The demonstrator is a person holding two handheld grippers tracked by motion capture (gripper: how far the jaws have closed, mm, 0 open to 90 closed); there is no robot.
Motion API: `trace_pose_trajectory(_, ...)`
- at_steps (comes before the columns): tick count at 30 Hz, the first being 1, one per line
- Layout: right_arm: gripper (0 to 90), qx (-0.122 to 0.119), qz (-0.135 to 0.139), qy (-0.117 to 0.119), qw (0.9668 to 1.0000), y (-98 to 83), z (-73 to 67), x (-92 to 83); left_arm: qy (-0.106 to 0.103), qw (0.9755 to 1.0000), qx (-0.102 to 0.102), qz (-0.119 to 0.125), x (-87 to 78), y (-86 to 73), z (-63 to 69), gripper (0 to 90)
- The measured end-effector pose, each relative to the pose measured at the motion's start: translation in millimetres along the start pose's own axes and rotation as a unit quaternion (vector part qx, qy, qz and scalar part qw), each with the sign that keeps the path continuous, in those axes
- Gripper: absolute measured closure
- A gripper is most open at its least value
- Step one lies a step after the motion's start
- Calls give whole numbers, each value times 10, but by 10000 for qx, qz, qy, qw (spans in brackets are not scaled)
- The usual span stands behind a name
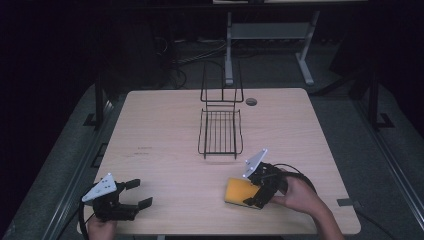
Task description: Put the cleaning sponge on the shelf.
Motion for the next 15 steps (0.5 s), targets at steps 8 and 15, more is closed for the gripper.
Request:
trace_pose_trajectory(8,159,59,-66,24,10000,-29,11,89,6,10000,11,1,-2,0,-4,140)
trace_pose_trajectory(15,159,-24,-159,20,9999,-61,7,179,4,10000,0,11,-6,3,-4,141)
Point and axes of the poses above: each handheld gripper's, and its own axes: x roughly forward along the jaws, y roughly out of its top, z roughly to its right, the point moved 10 cm from there along x, roughly forward along the jaws, and after that the axes turned 12 degrees about z, right-handed, at the moved point
